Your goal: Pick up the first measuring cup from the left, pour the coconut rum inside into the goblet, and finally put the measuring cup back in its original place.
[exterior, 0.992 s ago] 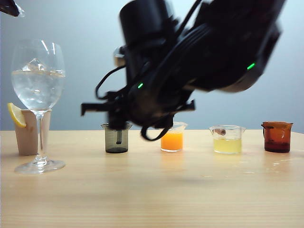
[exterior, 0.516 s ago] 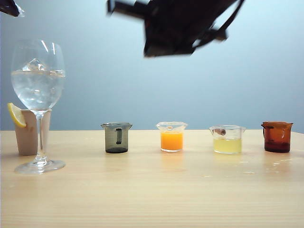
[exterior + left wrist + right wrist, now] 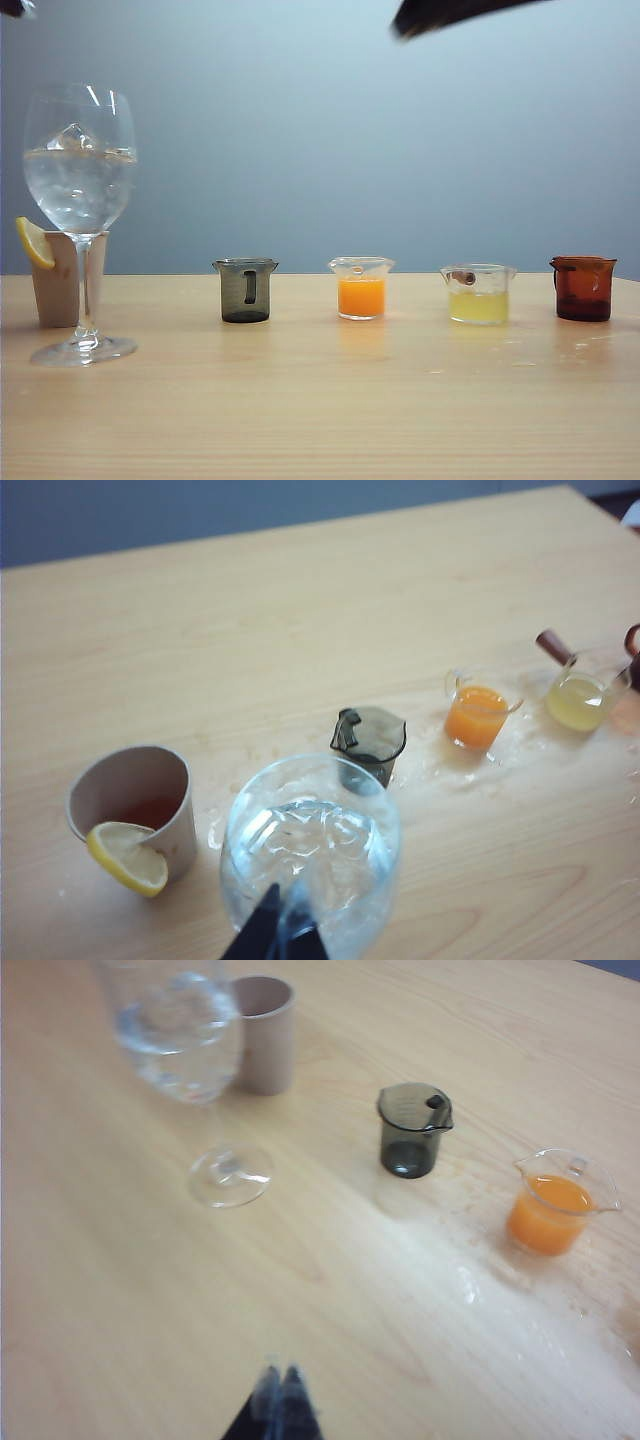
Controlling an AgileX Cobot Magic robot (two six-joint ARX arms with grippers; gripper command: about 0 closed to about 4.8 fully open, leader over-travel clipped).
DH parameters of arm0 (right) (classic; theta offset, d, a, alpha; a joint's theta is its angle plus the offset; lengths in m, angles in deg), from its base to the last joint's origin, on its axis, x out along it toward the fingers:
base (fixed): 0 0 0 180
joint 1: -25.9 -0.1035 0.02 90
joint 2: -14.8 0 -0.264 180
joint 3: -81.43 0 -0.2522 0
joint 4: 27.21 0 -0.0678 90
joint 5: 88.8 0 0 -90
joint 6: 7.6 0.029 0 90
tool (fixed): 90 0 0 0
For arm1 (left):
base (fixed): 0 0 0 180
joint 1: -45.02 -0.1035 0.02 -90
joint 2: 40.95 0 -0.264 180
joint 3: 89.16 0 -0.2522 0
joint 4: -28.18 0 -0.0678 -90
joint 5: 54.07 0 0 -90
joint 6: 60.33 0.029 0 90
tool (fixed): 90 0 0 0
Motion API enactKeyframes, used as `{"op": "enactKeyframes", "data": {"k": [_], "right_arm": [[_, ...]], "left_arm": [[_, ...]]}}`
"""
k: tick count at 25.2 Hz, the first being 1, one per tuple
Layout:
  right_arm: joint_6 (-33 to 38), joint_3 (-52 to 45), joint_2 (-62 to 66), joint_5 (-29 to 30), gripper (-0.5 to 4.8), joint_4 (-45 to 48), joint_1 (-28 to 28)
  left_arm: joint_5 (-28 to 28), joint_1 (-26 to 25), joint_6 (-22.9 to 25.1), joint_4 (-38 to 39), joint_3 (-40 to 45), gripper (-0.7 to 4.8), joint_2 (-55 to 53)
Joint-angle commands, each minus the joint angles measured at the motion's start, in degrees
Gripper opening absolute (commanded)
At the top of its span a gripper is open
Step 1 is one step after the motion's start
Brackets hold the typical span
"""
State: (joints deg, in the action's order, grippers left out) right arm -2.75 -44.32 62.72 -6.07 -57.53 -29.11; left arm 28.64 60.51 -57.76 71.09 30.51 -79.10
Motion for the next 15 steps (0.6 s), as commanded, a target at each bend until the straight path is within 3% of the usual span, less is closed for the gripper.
{"op": "enactKeyframes", "data": {"k": [1, 8, 15], "right_arm": [[-0.37, -1.77, -7.69, 0.94, -0.05, -4.94, 0.09], [5.79, -11.04, -26.86, -1.01, -0.05, -8.31, 2.99], [6.25, -22.16, -41.72, -1.84, -0.05, -8.39, 5.73]], "left_arm": [[-1.55, -0.9, -0.17, -1.03, 2.32, -0.03, 4.28], [-3.43, -9.77, -0.2, -1.09, 8.15, -0.03, 11.39], [-3.26, -15.37, -0.17, -1.55, 17.14, -0.03, 19.54]]}}
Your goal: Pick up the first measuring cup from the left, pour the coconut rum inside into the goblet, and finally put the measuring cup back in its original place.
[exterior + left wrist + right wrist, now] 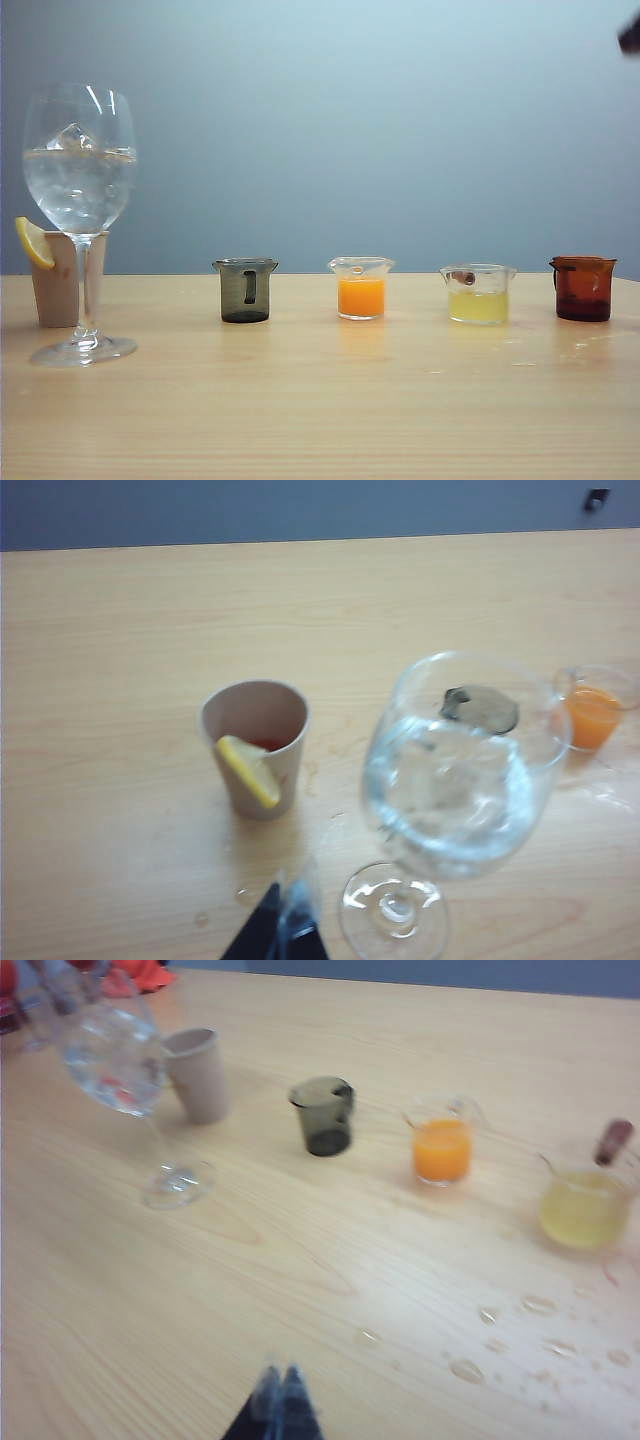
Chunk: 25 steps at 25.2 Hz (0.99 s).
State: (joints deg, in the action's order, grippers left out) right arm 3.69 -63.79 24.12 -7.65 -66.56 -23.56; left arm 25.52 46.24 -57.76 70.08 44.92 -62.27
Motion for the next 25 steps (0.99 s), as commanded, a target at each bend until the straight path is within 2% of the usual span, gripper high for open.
{"op": "enactKeyframes", "data": {"k": [1, 3, 6, 8, 16, 18, 23, 25], "right_arm": [[-0.92, -4.17, -4.81, -0.31, -0.05, 0.94, 0.15], [-0.96, -6.8, -7.39, -2.32, -0.05, 2.32, 0.15], [-1.05, -12.2, -9.22, -8.52, -0.05, 7.76, 0.46], [-1.6, -14.4, -9.22, -9.22, -0.05, 10.34, 0.7], [-3.56, -19.15, -8.74, -5.68, -0.04, 11.93, 3.13], [-4.61, -19.45, -9.01, -4.52, -0.04, 12.61, 4.42], [-7.56, -19.5, -8.98, -0.48, -0.03, 13.55, 10.45], [-9.88, -19.47, -8.98, 5.81, -0.03, 17.33, 15.21]], "left_arm": [[-0.13, -1.53, -0.17, -0.5, 4.26, -0.03, 4.17], [-0.04, -1.97, -0.17, -0.63, 7.23, -0.03, 6.84], [-0.09, -2.14, -0.17, -0.76, 14.8, -0.03, 12.66], [-0.13, -2.12, -0.2, -0.74, 17.75, -0.03, 14.99], [0.07, -2.14, -0.2, -0.68, 26.82, -0.03, 21.22], [0.11, -2.12, -0.17, -3.28, 27.34, -0.03, 21.22], [0.09, -2.12, -0.2, -5.18, 27.89, -0.03, 21.22], [0.09, -2.14, -0.2, -7.67, 28.44, -0.03, 21.22]]}}
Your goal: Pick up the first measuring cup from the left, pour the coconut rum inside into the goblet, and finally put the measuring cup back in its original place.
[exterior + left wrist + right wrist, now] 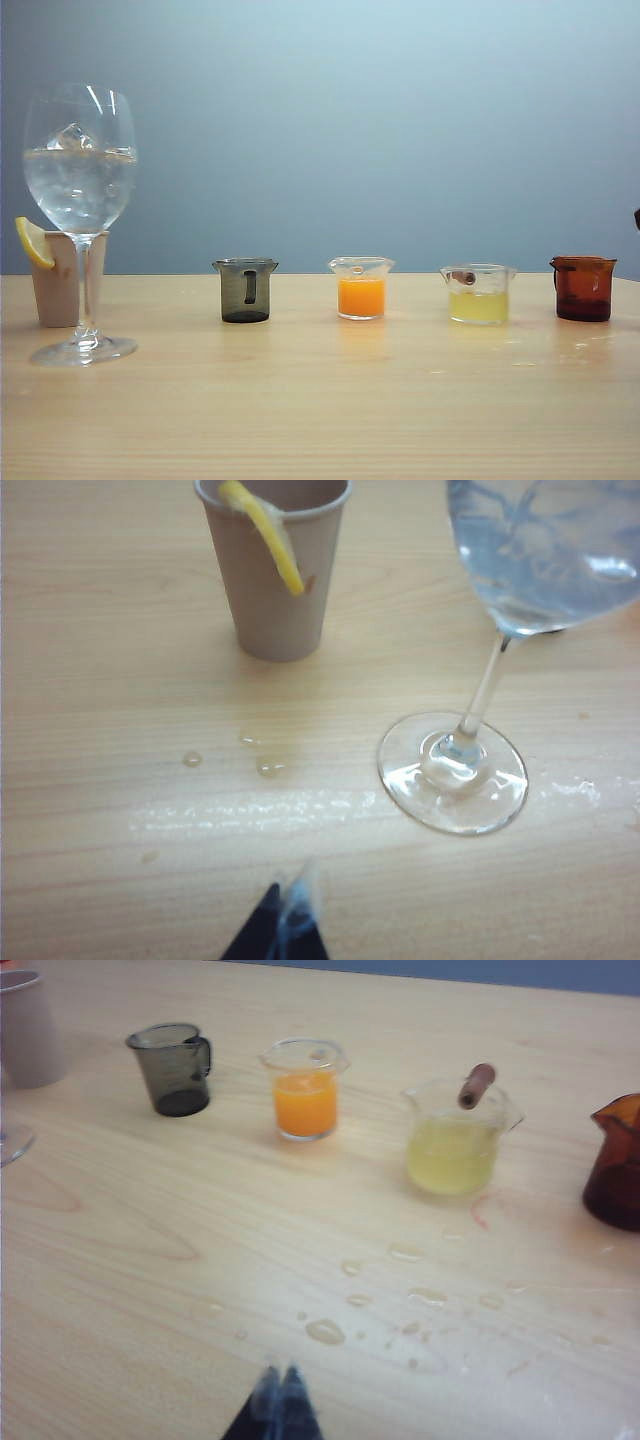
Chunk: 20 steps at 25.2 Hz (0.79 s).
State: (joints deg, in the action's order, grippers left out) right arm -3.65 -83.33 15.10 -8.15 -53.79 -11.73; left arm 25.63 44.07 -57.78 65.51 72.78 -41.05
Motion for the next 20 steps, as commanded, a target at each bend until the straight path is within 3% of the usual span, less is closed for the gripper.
{"op": "enactKeyframes", "data": {"k": [1, 4, 6, 11, 14, 20], "right_arm": [[-2.97, 0.09, 0.04, 8.11, -0.03, 6.05, 4.94], [-2.62, 0.15, 0.04, 10.1, -0.04, 8.96, 10.25], [-1.84, 0.22, 0.04, 7.82, -0.04, 8.98, 15.8], [-1.07, 0.37, 0.04, 4.24, -0.05, 10.58, 27.52], [1.95, 0.74, 0.07, 1.25, -0.05, 10.54, 31.95], [2.14, 0.31, 0.33, 2.64, -0.05, 10.12, 36.26]], "left_arm": [[-0.04, 0.04, -0.17, -4.31, 0.85, -0.03, 0.0], [-0.02, 0.02, -0.15, -9.62, 2.27, -0.03, 0.0], [-0.07, 0.04, 0.07, -14.69, 3.8, -0.03, 0.0], [0.02, 0.04, 0.04, -14.49, 3.78, -0.03, 0.0], [0.0, 0.04, 0.04, -14.47, 3.76, -0.03, 0.0], [0.0, 0.04, 0.04, -14.47, 3.76, -0.03, 0.0]]}}
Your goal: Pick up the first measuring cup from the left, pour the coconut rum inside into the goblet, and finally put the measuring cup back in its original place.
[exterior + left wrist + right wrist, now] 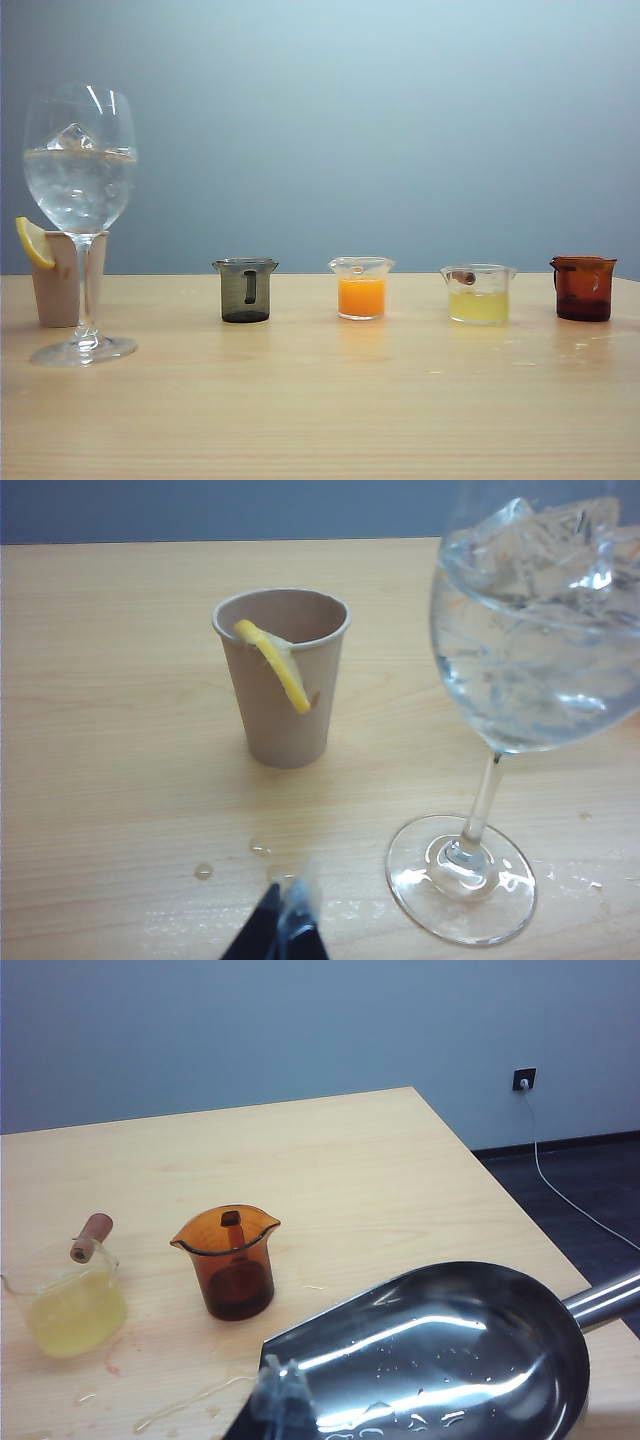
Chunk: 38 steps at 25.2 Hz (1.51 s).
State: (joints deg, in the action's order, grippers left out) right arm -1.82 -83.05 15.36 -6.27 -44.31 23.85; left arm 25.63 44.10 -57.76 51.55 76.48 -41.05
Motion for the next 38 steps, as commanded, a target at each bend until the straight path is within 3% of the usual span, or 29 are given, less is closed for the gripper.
{"op": "enactKeyframes", "data": {"k": [1, 3, 5, 14, 38], "right_arm": [[0.33, -0.07, 0.04, 0.81, -0.05, 0.61, 0.81], [1.31, -0.09, 0.04, 2.6, 0.28, -0.15, 0.83], [1.55, -0.09, 0.02, 3.8, 1.43, -0.79, 0.85], [1.53, -0.09, -0.13, 3.54, 1.44, -1.31, 0.9], [1.53, -1.7, -0.48, 3.52, 1.44, -2.43, 2.4]], "left_arm": [[0.0, 0.02, 0.02, -0.5, 0.07, -0.03, 0.0], [0.0, 0.02, 0.02, -0.5, 0.07, -0.03, 0.0], [0.04, 0.02, 0.0, -0.5, 0.09, -0.03, 0.0], [21.86, 0.0, 0.0, -6.27, -0.02, -0.03, 0.0], [21.46, 0.04, 0.0, -5.86, 0.0, -0.03, 0.0]]}}
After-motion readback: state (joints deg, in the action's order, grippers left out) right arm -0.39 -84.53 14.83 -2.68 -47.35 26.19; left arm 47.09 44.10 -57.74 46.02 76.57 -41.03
